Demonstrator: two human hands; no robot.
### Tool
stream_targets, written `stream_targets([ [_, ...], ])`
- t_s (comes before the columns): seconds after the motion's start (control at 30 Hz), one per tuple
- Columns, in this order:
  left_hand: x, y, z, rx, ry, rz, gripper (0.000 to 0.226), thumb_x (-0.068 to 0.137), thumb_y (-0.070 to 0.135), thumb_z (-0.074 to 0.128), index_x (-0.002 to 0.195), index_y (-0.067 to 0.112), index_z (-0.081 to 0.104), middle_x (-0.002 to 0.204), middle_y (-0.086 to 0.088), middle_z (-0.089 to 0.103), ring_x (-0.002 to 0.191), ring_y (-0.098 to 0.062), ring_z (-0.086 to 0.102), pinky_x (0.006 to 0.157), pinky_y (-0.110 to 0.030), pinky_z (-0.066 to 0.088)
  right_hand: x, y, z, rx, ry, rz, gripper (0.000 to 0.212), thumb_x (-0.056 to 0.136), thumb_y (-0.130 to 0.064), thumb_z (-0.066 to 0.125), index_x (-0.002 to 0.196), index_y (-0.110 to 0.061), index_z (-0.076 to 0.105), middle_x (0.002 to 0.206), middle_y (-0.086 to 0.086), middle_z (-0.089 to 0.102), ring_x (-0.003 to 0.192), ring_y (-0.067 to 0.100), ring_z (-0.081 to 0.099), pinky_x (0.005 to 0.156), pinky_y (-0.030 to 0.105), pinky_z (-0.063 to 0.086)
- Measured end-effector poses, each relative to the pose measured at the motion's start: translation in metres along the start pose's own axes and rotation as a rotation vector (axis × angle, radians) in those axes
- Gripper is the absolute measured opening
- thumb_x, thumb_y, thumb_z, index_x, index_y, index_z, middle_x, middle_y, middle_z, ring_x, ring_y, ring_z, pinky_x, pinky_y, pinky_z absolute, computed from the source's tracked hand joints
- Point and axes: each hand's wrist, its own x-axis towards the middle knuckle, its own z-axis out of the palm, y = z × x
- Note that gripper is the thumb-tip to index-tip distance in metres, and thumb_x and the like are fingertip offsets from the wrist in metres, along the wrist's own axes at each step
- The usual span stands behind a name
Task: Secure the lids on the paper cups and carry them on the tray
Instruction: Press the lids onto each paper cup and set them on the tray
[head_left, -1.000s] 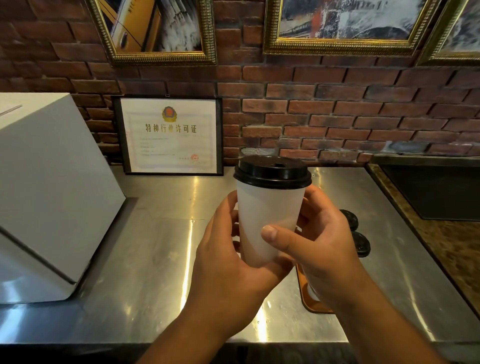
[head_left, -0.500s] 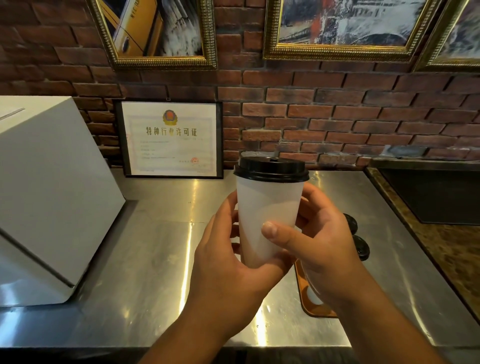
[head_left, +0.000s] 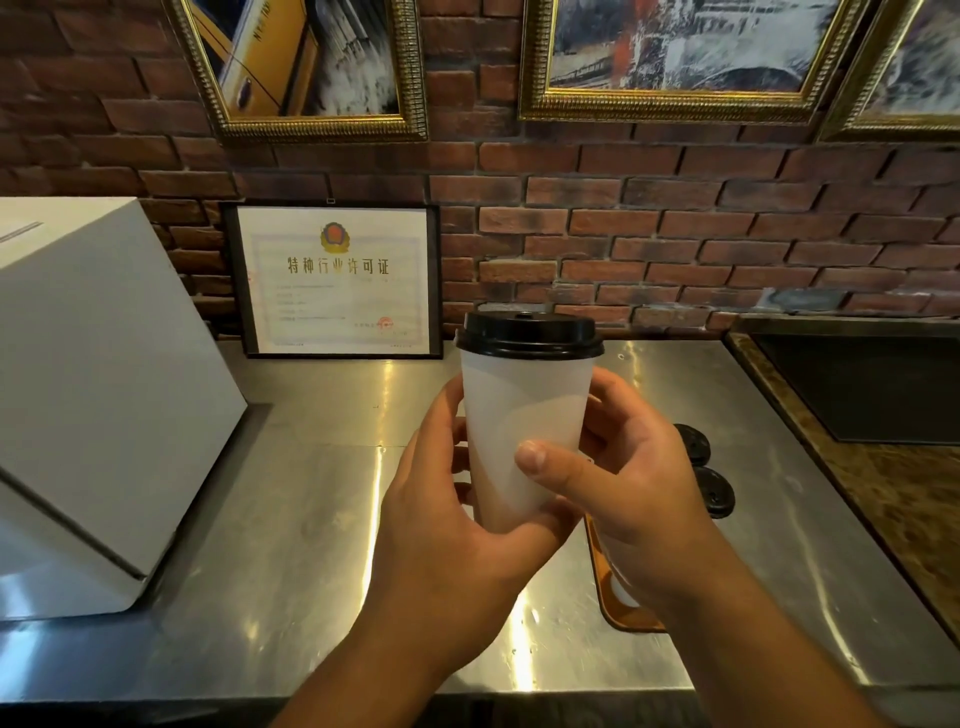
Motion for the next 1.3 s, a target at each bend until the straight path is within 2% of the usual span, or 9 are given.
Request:
stream_targets([
  [0.23,-0.002,-0.003,0.003,0.040,0.022,-0.023,0.099,0.052,0.085,0.074,0.136,0.078,0.021,0.125,0.044,0.050,0.116,0.016,0.051,0.062,0.002,0.045,-0.002,0.006,-0.001,-0.009,0.049,-0.027,0.076,0.064,-0.040,0.096,0.126,-0.061,0.057,0.121,-0.024,0.069,0.116,-0.002,0.066,0.074,0.020,0.063],
  [0.4,-0.002,-0.003,0.002,0.064,0.038,-0.014,0.093,0.058,0.086,0.073,0.135,0.080,0.022,0.129,0.040,0.052,0.116,0.013,0.052,0.066,0.002,0.047,-0.001,0.006,-0.002,0.000,0.001,-0.012,0.077,0.064,-0.040,0.095,0.129,-0.056,0.057,0.125,-0.021,0.069,0.119,0.004,0.067,0.079,0.023,0.063],
  [0.53,-0.002,-0.004,0.002,0.063,0.019,-0.014,0.096,0.059,0.081,0.078,0.139,0.072,0.026,0.130,0.038,0.053,0.115,0.013,0.053,0.068,0.000,0.049,-0.002,0.004,-0.002,-0.013,-0.007,-0.016,0.073,0.068,-0.039,0.094,0.130,-0.053,0.058,0.123,-0.020,0.070,0.119,0.005,0.067,0.080,0.024,0.063],
  [0.73,-0.003,-0.005,0.004,0.072,0.015,-0.017,0.094,0.058,0.078,0.080,0.133,0.077,0.024,0.128,0.042,0.051,0.116,0.016,0.050,0.066,0.004,0.044,-0.003,0.006,-0.002,-0.042,0.029,-0.020,0.077,0.060,-0.043,0.096,0.125,-0.060,0.057,0.122,-0.024,0.069,0.116,0.000,0.067,0.076,0.021,0.063],
  [0.9,-0.004,-0.004,0.002,0.098,0.039,-0.024,0.094,0.052,0.090,0.064,0.136,0.074,0.027,0.131,0.040,0.053,0.114,0.008,0.057,0.075,-0.002,0.051,-0.002,0.005,-0.003,-0.047,-0.012,-0.006,0.083,0.059,-0.040,0.096,0.129,-0.058,0.054,0.123,-0.025,0.069,0.117,0.002,0.067,0.081,0.024,0.064],
  [0.97,-0.004,-0.004,0.001,0.099,0.035,-0.015,0.092,0.055,0.088,0.068,0.137,0.074,0.027,0.131,0.039,0.054,0.114,0.006,0.058,0.076,-0.004,0.051,-0.002,0.004,-0.003,-0.053,-0.038,-0.002,0.081,0.060,-0.042,0.093,0.130,-0.056,0.055,0.125,-0.022,0.069,0.119,0.005,0.067,0.084,0.027,0.064],
  [1.1,-0.004,-0.007,0.002,0.100,0.002,-0.011,0.097,0.060,0.071,0.081,0.143,0.065,0.030,0.132,0.036,0.054,0.114,0.006,0.058,0.079,-0.008,0.055,-0.001,0.005,-0.004,-0.062,-0.032,-0.015,0.081,0.058,-0.039,0.092,0.131,-0.051,0.058,0.124,-0.020,0.070,0.119,0.005,0.067,0.084,0.027,0.064],
  [1.17,-0.003,-0.007,0.003,0.109,0.006,-0.022,0.098,0.059,0.071,0.081,0.141,0.069,0.027,0.132,0.039,0.052,0.113,0.005,0.058,0.076,-0.004,0.052,0.000,0.006,-0.004,-0.058,-0.027,-0.026,0.079,0.057,-0.037,0.094,0.126,-0.055,0.059,0.122,-0.021,0.071,0.118,0.003,0.067,0.081,0.023,0.063],
  [1.3,0.001,-0.007,0.002,0.100,0.033,-0.029,0.092,0.058,0.076,0.078,0.131,0.082,0.023,0.126,0.045,0.051,0.117,0.015,0.052,0.069,0.007,0.041,0.002,0.011,-0.005,-0.077,-0.018,-0.053,0.082,0.062,-0.021,0.097,0.121,-0.063,0.059,0.121,-0.025,0.071,0.117,-0.002,0.066,0.080,0.017,0.061],
])
